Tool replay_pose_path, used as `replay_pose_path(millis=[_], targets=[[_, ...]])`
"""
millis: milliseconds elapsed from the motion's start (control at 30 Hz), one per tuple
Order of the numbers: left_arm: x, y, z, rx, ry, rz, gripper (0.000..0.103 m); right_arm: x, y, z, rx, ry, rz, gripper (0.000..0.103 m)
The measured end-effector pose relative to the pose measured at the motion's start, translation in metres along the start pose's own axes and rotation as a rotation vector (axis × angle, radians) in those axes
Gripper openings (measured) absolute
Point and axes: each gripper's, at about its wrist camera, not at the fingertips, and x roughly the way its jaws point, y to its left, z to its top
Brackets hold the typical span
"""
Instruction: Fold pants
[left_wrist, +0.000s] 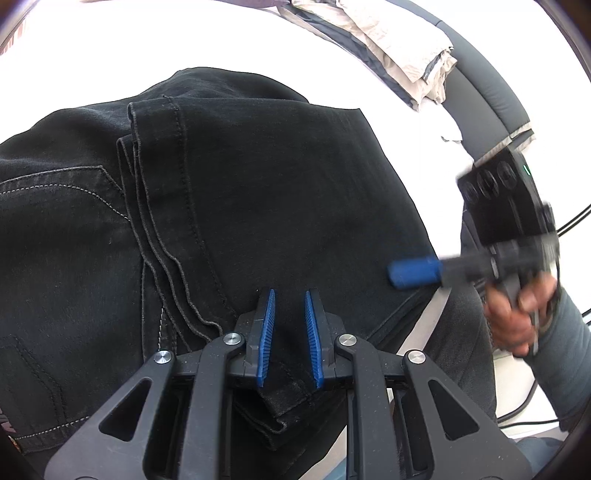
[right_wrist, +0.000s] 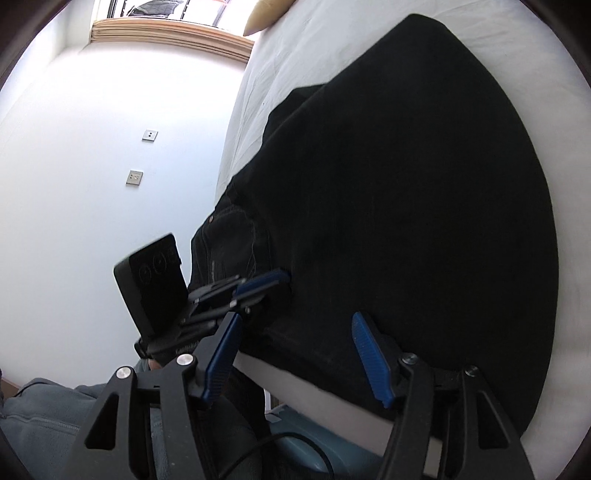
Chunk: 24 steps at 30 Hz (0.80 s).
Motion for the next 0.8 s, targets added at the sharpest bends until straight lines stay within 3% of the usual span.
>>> replay_pose_path(millis=[133, 233, 467, 500, 567, 633, 733, 800], targets=[[-0.01, 0.003, -0.003, -0.019, -0.02, 0.01, 0.017, -0.008, 0.014, -0.03, -0.007, -0.006, -0.044, 0.066], [-0.032, 0.009, -0.005, -0.051, -0.06, 0.046, 0.017, -0.016, 0.03, -0.038, -0.022, -0.074, -0.003, 0.067], [-0.119, 0.036, -0.025, -0.177, -0.228, 0.077, 0.018, 0.009, 0.079, -0.003, -0.119, -0.114, 0.123, 0.067], [-0.133, 0.042, -0.031, -0.201, -0.25, 0.089, 0.028, 0.018, 0.083, 0.004, -0.126, -0.112, 0.136, 0.067], [-0.161, 0.056, -0.046, -0.276, -0.308, 0.111, 0.089, 0.038, 0.088, 0.019, -0.127, -0.094, 0.151, 0.067], [-0.193, 0.073, -0.07, -0.374, -0.398, 0.134, 0.095, 0.062, 0.082, 0.03, -0.091, -0.073, 0.125, 0.067], [-0.227, 0.097, -0.104, -0.493, -0.433, 0.171, 0.095, 0.094, 0.055, 0.031, 0.011, -0.01, 0.06, 0.066], [-0.248, 0.113, -0.128, -0.577, -0.483, 0.192, 0.095, 0.101, 0.042, 0.02, 0.031, 0.0, 0.038, 0.058]])
